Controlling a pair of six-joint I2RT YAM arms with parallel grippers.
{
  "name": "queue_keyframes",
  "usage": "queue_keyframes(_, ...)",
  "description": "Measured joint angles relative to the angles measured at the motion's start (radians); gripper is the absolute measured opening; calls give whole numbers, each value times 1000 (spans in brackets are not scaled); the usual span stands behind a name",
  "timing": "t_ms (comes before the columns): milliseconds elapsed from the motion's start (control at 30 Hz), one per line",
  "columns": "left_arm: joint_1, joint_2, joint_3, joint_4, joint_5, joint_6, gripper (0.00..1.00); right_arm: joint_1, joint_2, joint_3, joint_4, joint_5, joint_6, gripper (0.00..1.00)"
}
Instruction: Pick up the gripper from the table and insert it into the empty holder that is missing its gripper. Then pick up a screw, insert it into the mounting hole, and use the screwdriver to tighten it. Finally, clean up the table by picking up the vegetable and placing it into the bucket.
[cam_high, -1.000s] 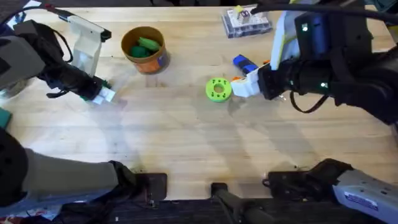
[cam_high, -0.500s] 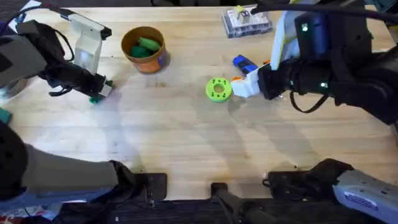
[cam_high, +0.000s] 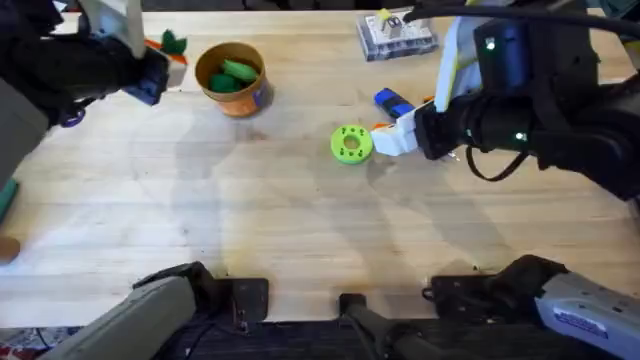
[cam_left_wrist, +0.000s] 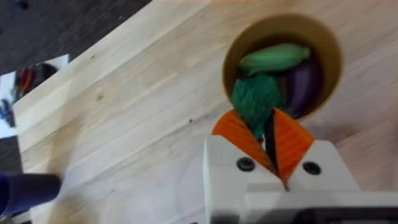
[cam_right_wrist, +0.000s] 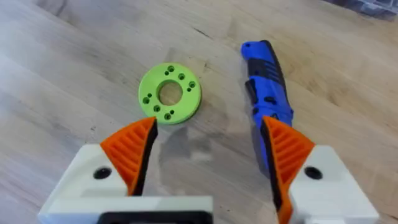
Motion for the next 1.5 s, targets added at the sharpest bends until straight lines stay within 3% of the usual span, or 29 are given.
queue_keyframes(233,-105,101,1,80,71,-113,21,0,0,0,2,0,0,974)
queue_keyframes(500,-112,235,1,174,75,-144,49,0,0,0,1,0,0,974)
queue_keyframes(567,-112,241,1,188,74,-145,301,0,0,0,1,0,0,974)
queue_keyframes(667,-112,245,1,222,75,-151,782,0,0,0,1,-1,0,974)
queue_keyframes(700,-112,245,1,237,75,-161,908,0,0,0,1,0,0,974)
queue_keyframes(733,-112,245,1,253,75,-170,964,0,0,0,1,-1,0,974)
queue_keyframes(900,-112,238,1,323,79,-220,986,0,0,0,1,-1,0,974)
queue_keyframes(1067,-106,153,2,287,80,-252,986,0,0,37,-97,-1,5,974)
queue_keyframes(1200,-94,9,5,169,83,-261,986,0,5,159,-217,-3,8,974)
queue_keyframes(1367,-93,-166,12,-95,95,-269,986,0,5,339,-394,-11,12,974)
queue_keyframes(1500,-93,-279,14,-301,122,-273,986,0,3,417,-464,-42,14,974)
